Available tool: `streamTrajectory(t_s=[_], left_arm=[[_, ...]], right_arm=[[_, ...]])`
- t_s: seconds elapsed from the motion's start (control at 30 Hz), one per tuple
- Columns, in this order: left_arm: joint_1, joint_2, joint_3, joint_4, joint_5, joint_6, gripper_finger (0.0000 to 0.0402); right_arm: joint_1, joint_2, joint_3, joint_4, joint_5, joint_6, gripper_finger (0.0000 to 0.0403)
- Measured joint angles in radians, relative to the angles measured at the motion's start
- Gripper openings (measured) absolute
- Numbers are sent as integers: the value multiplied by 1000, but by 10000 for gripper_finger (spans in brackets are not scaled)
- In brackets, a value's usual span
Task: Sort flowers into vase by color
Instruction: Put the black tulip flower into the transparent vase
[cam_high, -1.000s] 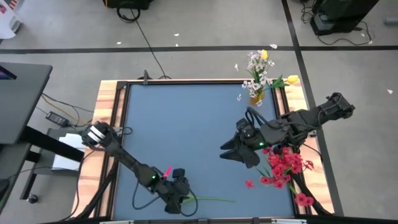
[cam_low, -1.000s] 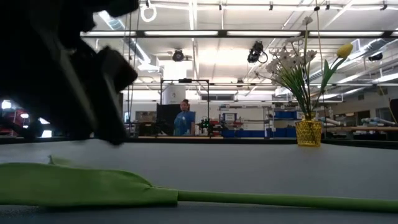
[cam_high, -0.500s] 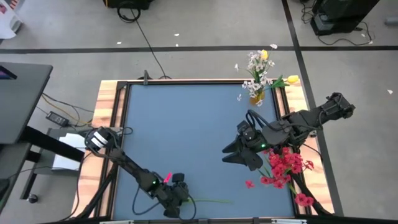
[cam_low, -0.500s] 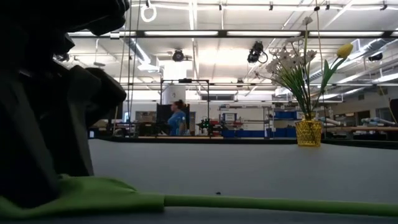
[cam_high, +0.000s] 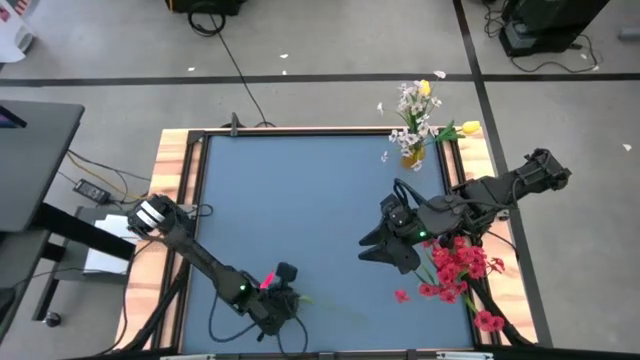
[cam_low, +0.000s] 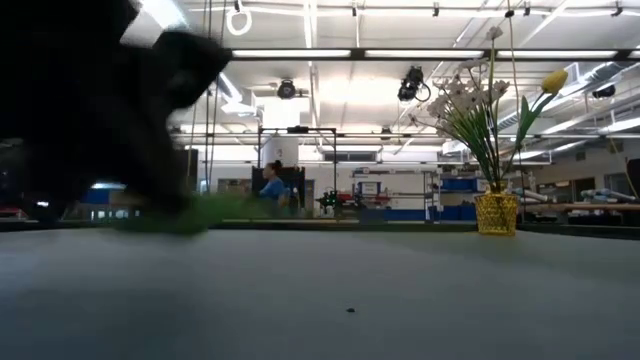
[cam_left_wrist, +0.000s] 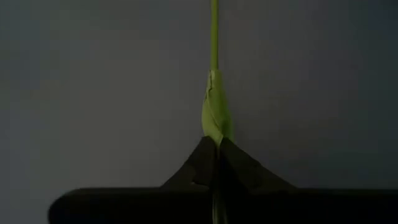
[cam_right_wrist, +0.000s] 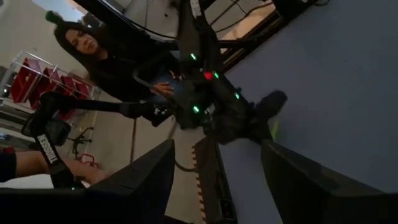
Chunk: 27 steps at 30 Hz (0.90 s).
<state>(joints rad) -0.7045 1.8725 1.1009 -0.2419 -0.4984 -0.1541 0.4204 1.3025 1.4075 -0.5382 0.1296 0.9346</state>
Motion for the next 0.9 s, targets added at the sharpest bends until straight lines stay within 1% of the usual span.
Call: streamTrajectory(t_s=[0.17,0.27,0.47,0.67,0.73,0.9], left_arm=[[32,-80,20,-30,-32,235,15],[57,-137,39,-22,-64,345,15],[111,-212,92,-12,-63,522,15],[169,-223,143,-17,34,677,15],[179,-223,154,-10,55,707,15],[194,-224,170,-15,80,729,15]], right_arm=[[-54,14,0,-16,-74,27,247],[-96,43,0,-18,-159,35,247],[-154,125,0,-11,-327,35,247],[-181,236,0,54,-481,33,247],[-186,274,-1,60,-528,33,247],[-186,338,-1,105,-574,27,239]])
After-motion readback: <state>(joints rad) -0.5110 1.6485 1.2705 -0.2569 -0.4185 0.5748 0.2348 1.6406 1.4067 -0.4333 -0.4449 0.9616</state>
